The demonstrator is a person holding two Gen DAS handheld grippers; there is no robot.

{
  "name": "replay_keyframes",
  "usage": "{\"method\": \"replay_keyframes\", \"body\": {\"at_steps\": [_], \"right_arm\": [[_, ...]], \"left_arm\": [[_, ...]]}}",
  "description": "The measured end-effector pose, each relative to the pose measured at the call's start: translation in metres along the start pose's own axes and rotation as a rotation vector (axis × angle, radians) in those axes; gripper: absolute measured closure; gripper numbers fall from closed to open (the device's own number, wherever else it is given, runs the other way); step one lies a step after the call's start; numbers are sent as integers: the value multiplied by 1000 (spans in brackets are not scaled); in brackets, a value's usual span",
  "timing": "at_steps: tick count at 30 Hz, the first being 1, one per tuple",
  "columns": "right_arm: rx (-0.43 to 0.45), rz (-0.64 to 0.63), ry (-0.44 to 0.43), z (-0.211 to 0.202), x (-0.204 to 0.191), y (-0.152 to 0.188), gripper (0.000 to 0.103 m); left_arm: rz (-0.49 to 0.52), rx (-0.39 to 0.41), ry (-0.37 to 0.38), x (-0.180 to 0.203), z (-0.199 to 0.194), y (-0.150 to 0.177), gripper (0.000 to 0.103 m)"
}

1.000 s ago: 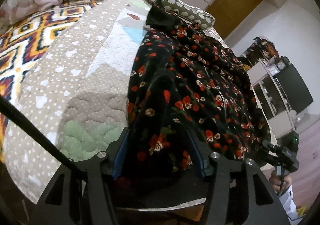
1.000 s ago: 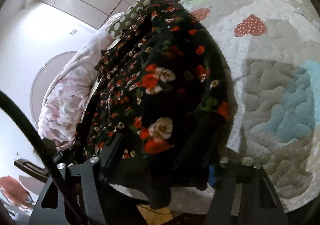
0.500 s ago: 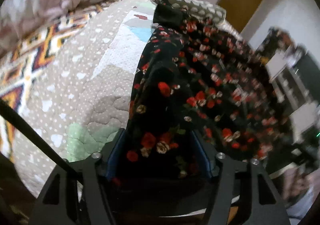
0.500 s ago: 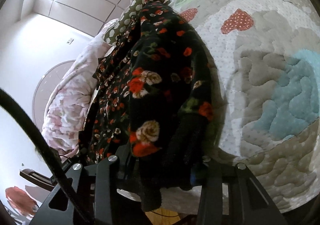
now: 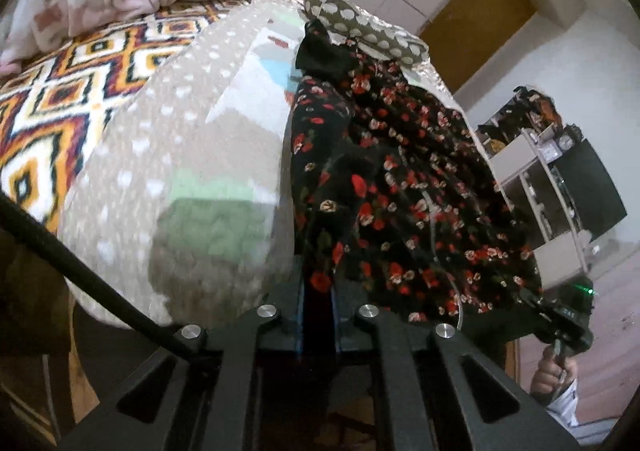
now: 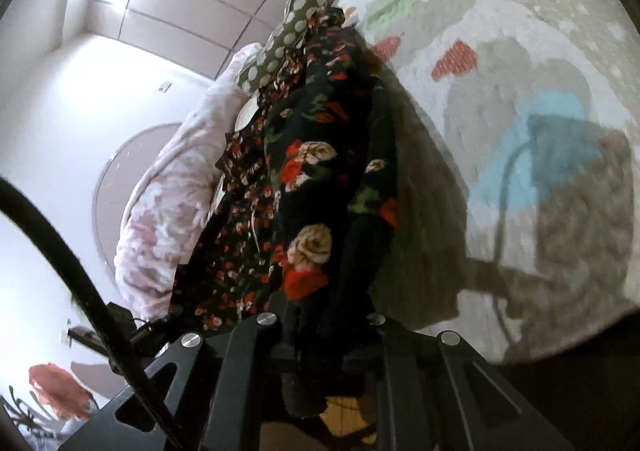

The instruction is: Fold large clothes

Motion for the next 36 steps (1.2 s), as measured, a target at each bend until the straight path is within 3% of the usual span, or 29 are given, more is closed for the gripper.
{"method": "replay_keyframes", "body": {"at_steps": [2, 5, 10, 14, 17, 20, 22, 24, 25, 28, 30, 33, 36], "right_arm": [[-32, -11, 5, 1, 1, 5, 90], [-40, -21, -24, -2, -8, -7, 90], [0, -97, -62, -14, -47, -58, 90], [65, -126, -73, -5, -82, -127, 90], [96, -99, -59, 22, -100, -192, 90], [120, -89, 49, 73, -105, -260, 88], [94, -74, 138, 111, -99, -292, 86], [53, -21, 261, 150, -83, -314, 80], [39, 4, 277, 164, -76, -320, 77], [47, 3, 217, 182, -73, -330, 54], [72, -1, 189, 180, -73, -336, 40], [142, 48, 159, 163, -61, -346, 39], [222, 82, 159, 140, -59, -356, 35]], "left_arm": [[-11, -8, -2, -4, 2, 0, 94], [-43, 0, 63, -8, -1, -14, 94], [-63, 22, 115, 0, 4, -77, 94], [-61, 68, 95, 9, 24, -153, 94], [-67, 85, 46, 15, 60, -224, 93], [-96, 92, -43, 5, 109, -284, 89], [-185, 78, -73, -18, 145, -314, 84], [-271, 83, -52, -38, 162, -323, 76], [-303, 103, -20, -45, 164, -326, 72], [-323, 147, 61, -58, 158, -330, 53], [-337, 182, 77, -64, 150, -330, 51], [-328, 185, 71, -67, 142, -332, 51], [-245, 163, 23, -52, 138, -324, 51]]}}
Point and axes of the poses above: each gripper's, at about its wrist camera, not at the fingertips, and z roughly the way its jaws point, x to its right, y to its underside, the point moved 1 cm from there along z, roughly the way its jaws point, and after that the axes turned 9 degrees about y, right-handed, at the moved point
